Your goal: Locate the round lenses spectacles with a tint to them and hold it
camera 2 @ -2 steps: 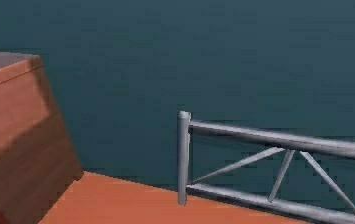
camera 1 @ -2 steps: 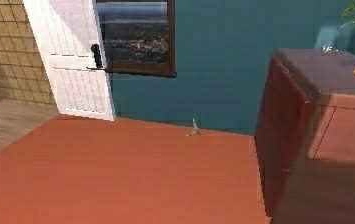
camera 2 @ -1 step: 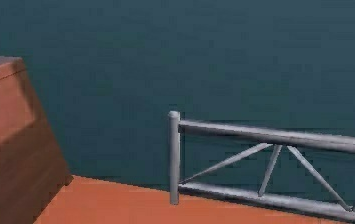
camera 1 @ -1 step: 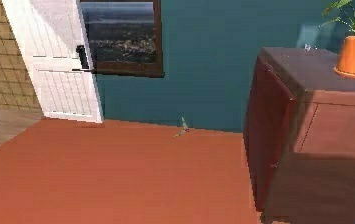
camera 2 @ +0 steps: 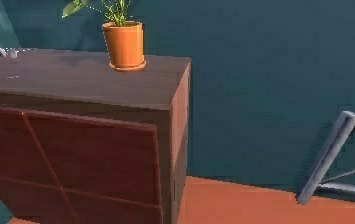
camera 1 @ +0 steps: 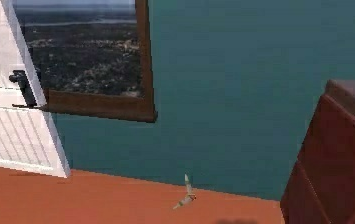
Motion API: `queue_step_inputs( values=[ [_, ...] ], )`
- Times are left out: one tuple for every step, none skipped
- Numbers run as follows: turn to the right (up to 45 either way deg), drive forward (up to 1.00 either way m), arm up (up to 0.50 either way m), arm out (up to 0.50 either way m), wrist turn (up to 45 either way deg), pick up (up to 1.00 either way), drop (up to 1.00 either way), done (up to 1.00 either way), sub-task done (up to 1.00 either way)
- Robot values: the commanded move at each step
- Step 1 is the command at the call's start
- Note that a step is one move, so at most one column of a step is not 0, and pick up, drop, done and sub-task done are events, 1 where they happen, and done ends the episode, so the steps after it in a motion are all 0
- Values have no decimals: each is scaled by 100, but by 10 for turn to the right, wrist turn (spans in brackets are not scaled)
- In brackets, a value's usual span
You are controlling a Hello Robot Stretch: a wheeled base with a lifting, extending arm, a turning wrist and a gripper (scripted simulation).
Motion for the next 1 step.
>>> queue_step_inputs(
  values=[
    [30, 0, 0, 0, 0, 0, 0, 0, 0]
  ],
)
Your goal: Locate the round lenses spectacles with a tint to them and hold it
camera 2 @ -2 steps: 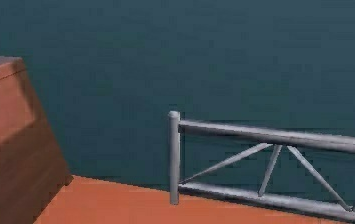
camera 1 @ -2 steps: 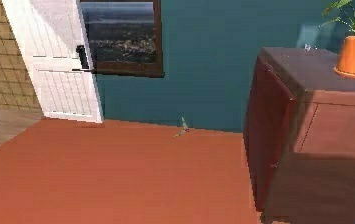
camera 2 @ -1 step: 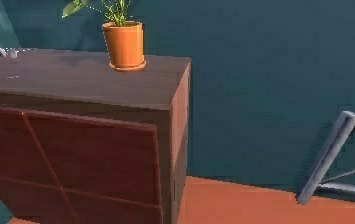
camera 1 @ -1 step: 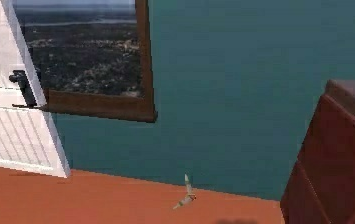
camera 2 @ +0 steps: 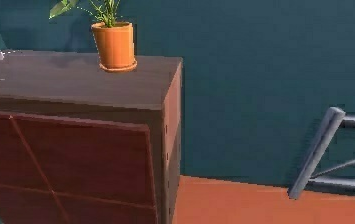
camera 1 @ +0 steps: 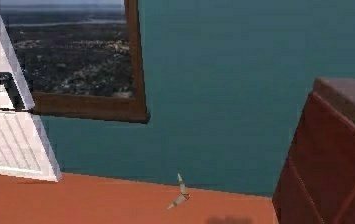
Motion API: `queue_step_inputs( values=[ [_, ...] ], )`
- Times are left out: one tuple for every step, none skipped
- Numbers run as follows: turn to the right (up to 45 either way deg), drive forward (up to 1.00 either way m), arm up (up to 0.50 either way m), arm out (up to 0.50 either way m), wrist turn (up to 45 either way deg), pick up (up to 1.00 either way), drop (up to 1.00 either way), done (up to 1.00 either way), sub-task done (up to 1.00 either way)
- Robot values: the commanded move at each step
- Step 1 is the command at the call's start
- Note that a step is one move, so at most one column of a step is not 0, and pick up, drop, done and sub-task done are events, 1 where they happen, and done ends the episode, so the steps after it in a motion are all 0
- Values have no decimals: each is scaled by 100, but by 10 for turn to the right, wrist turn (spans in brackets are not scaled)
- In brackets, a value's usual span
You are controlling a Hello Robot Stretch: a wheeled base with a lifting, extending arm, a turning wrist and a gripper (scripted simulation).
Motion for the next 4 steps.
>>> queue_step_inputs(
  values=[
    [-150, 0, 0, 0, 0, 0, 0, 0, 0],
    [0, 10, 0, 0, 0, 0, 0, 0, 0],
    [180, 0, 0, 0, 0, 0, 0, 0, 0],
    [0, 35, 0, 0, 0, 0, 0, 0, 0]
  ],
)
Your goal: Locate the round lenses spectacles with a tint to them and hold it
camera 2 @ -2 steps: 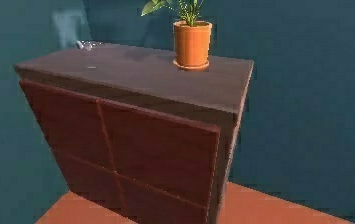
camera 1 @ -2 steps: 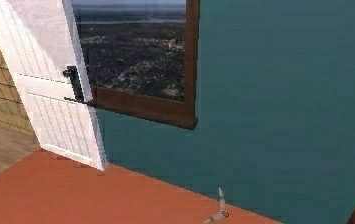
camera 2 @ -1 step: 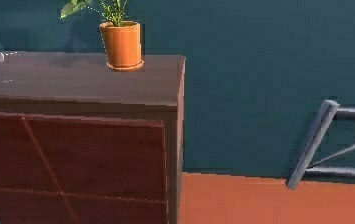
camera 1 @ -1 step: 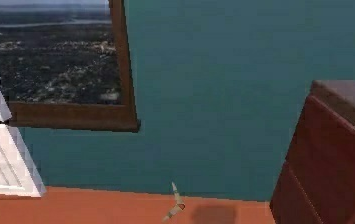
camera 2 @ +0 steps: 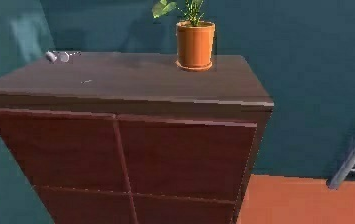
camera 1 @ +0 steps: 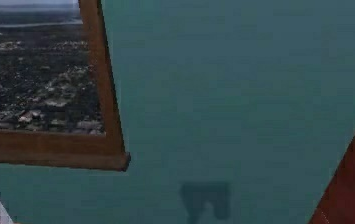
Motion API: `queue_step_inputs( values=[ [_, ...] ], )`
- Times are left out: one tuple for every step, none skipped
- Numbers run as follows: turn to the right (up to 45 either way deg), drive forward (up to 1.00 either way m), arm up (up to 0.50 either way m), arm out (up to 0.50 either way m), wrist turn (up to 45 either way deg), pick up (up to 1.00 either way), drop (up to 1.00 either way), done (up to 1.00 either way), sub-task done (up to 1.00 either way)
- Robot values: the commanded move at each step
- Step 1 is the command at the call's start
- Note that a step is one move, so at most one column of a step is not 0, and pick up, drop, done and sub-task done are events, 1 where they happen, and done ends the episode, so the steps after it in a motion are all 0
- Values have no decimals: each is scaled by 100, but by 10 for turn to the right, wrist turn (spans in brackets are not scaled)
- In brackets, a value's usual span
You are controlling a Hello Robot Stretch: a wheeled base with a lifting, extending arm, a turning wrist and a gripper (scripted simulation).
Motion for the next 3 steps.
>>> queue_step_inputs(
  values=[
    [-240, 0, 0, 0, 0, 0, 0, 0, 0],
    [-30, 0, 0, 0, 0, 0, 0, 0, 0],
    [450, 0, 0, 0, 0, 0, 0, 0, 0]
  ],
)
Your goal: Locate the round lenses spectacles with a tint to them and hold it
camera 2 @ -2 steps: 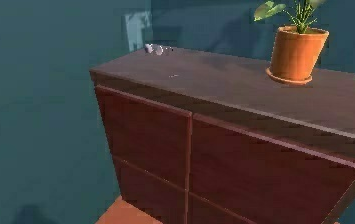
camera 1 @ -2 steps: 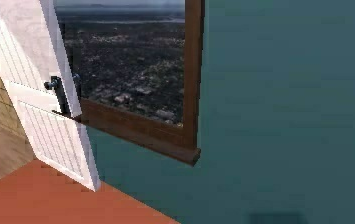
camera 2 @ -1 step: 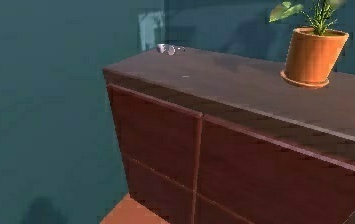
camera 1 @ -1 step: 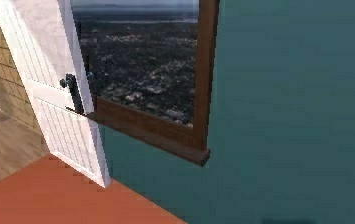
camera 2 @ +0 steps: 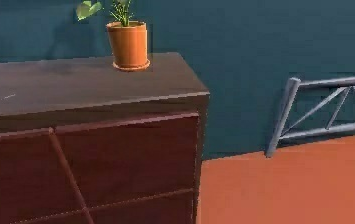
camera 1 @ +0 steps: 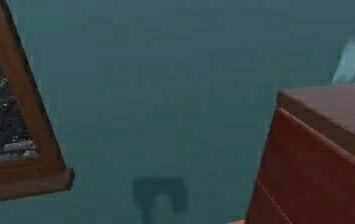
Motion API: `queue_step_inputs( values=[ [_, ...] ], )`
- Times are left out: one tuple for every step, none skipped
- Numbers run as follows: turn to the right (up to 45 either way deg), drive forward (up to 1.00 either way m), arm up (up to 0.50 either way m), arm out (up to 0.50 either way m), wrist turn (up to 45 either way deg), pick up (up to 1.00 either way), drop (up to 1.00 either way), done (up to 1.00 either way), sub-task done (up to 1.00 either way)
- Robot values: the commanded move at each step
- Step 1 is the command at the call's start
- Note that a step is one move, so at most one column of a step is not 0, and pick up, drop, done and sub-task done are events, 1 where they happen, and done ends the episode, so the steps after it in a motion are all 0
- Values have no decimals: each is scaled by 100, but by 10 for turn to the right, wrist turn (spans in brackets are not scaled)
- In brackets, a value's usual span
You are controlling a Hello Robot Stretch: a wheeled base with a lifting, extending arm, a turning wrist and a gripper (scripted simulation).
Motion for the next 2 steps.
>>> queue_step_inputs(
  values=[
    [390, 0, 0, 0, 0, 0, 0, 0, 0],
    [0, 50, 0, 0, 0, 0, 0, 0, 0]
  ],
)
